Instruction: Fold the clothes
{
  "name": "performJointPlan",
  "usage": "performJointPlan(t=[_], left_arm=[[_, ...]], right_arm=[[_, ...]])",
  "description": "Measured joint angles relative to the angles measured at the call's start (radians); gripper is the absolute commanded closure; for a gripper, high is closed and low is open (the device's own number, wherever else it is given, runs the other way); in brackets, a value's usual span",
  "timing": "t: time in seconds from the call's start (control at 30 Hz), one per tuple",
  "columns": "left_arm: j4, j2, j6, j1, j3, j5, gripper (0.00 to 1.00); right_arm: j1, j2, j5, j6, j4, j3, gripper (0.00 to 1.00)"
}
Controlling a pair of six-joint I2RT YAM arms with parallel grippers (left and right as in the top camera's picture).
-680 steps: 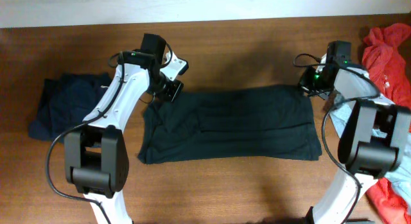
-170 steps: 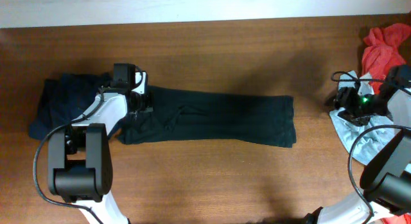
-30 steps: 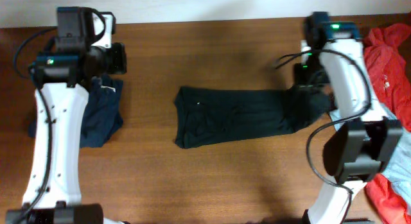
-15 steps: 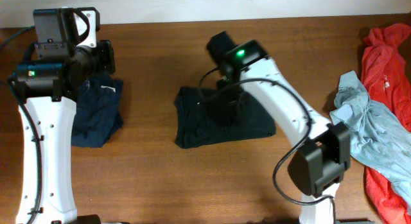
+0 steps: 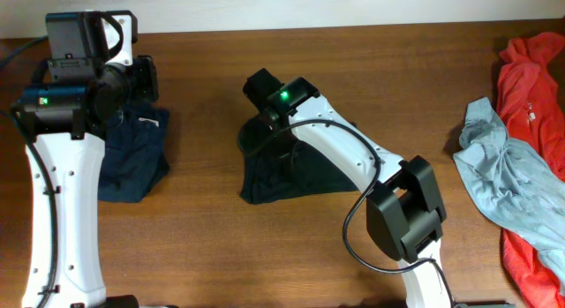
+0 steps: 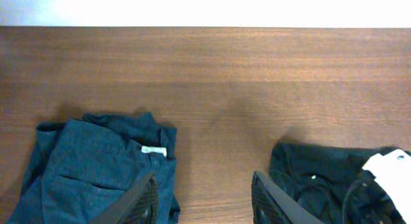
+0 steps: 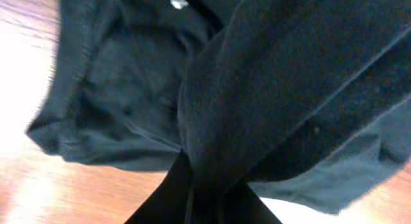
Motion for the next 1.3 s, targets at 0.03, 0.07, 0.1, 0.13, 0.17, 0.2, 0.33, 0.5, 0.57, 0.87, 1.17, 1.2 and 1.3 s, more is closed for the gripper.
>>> performJointPlan(t=[0.03, 0.07, 0.1, 0.13, 0.17, 0.2, 0.33, 0.5, 0.57, 0.87, 1.17, 1.2, 1.3], left_arm=[[0.0, 0.0, 0.0, 0.0, 0.0, 0.0, 0.53], [0.0, 0.0, 0.0, 0.0, 0.0, 0.0, 0.53], [0.0, 0.0, 0.0, 0.0, 0.0, 0.0, 0.53], [0.0, 0.0, 0.0, 0.0, 0.0, 0.0, 0.53], [0.0, 0.0, 0.0, 0.0, 0.0, 0.0, 0.53], [0.0, 0.0, 0.0, 0.0, 0.0, 0.0, 0.53], [0.0, 0.0, 0.0, 0.0, 0.0, 0.0, 0.53], [0.0, 0.0, 0.0, 0.0, 0.0, 0.0, 0.53], [0.0, 0.0, 0.0, 0.0, 0.0, 0.0, 0.53], [0.0, 0.0, 0.0, 0.0, 0.0, 0.0, 0.52], [0.0, 0.0, 0.0, 0.0, 0.0, 0.0, 0.52], [-0.001, 0.0, 0.0, 0.0, 0.0, 0.0, 0.52], [-0.002, 0.0, 0.0, 0.0, 0.0, 0.0, 0.52]], right_arm=[[0.0, 0.0, -0.012, 0.0, 0.011, 0.0, 0.96], [0.0, 0.001, -0.026, 0.0, 0.022, 0.0, 0.96], [0.0, 0.001, -0.039, 0.0, 0.032, 0.0, 0.96], [0.0, 0.001, -0.051, 0.0, 0.042, 0.0, 0.96], [0.0, 0.002, -0.063, 0.001, 0.051, 0.0, 0.95], [0.0, 0.004, -0.073, 0.001, 0.057, 0.0, 0.93], [0.0, 0.01, -0.1, 0.008, 0.078, 0.0, 0.48], [0.0, 0.013, -0.114, -0.003, 0.093, 0.003, 0.49], [0.0, 0.013, -0.116, -0.007, 0.072, 0.015, 0.5], [-0.09, -0.047, -0.153, -0.01, -0.068, 0.063, 0.85], [-0.147, -0.053, -0.295, -0.011, -0.022, -0.025, 0.89], [-0.125, -0.048, -0.313, -0.011, 0.004, -0.059, 0.89], [-0.066, -0.037, -0.363, -0.01, 0.095, -0.158, 0.89]])
